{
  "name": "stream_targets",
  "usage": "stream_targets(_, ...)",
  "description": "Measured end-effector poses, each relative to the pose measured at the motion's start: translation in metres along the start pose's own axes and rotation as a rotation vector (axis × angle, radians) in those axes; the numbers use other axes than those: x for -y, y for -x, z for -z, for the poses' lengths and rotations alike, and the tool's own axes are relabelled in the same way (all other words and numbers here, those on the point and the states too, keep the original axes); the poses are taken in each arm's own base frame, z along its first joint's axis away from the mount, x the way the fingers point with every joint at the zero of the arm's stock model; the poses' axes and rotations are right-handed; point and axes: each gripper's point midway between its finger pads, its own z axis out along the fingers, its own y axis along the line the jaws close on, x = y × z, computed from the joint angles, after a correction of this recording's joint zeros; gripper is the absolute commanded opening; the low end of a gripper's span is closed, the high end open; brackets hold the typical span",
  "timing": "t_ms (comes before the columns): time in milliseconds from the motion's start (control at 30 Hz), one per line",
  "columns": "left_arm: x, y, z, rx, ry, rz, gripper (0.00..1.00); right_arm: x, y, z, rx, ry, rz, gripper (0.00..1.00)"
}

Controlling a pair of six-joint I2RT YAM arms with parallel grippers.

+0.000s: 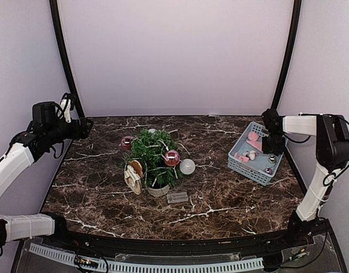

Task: Decorate the small christmas tree
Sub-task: Pick up the ornament bell from the bin.

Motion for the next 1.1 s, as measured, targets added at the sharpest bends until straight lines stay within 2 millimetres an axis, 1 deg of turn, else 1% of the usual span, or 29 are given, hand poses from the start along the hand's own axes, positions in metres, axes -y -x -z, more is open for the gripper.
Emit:
stream_targets(200,0.001,0.0,0.0,0.001,-0.003,0.0,0.86,0.001,-0.006,-0.009,-0.024,-0.028,0.017,0.47)
stream_targets(300,0.001,0.0,0.0,0.0,-0.003,0.0,0.86,-0.001,-0.01,-0.018,-0.043,-0.033,0.025,0.48)
stream_targets(500,0.0,-0.002,0.0,-0.003,-0.003,0.0,0.86,-0.007,-0.017,-0.026,-0.069,-0.018,0.033,0.52)
stream_targets(667,0.0,-0.002,0.0,-0.002,-0.003,0.001,0.86,-0.01,-0.017,-0.026,-0.07,-0.008,0.035,0.47)
stream_targets(733,0.0,-0.002,0.0,-0.002,-0.003,0.0,0.86,-0.011,-0.017,-0.025,-0.07,-0.006,0.033,0.43)
stream_targets(900,0.0,-0.002,0.0,-0.002,-0.003,0.0,0.86,-0.012,-0.017,-0.023,-0.066,-0.001,0.032,0.39)
stream_targets(967,0.0,-0.002,0.0,-0.002,-0.003,0.0,0.86,-0.011,-0.017,-0.019,-0.059,0.001,0.028,0.39)
stream_targets(1100,0.0,-0.002,0.0,-0.002,-0.003,0.001,0.86,-0.007,-0.009,-0.002,-0.019,0.016,0.012,0.39)
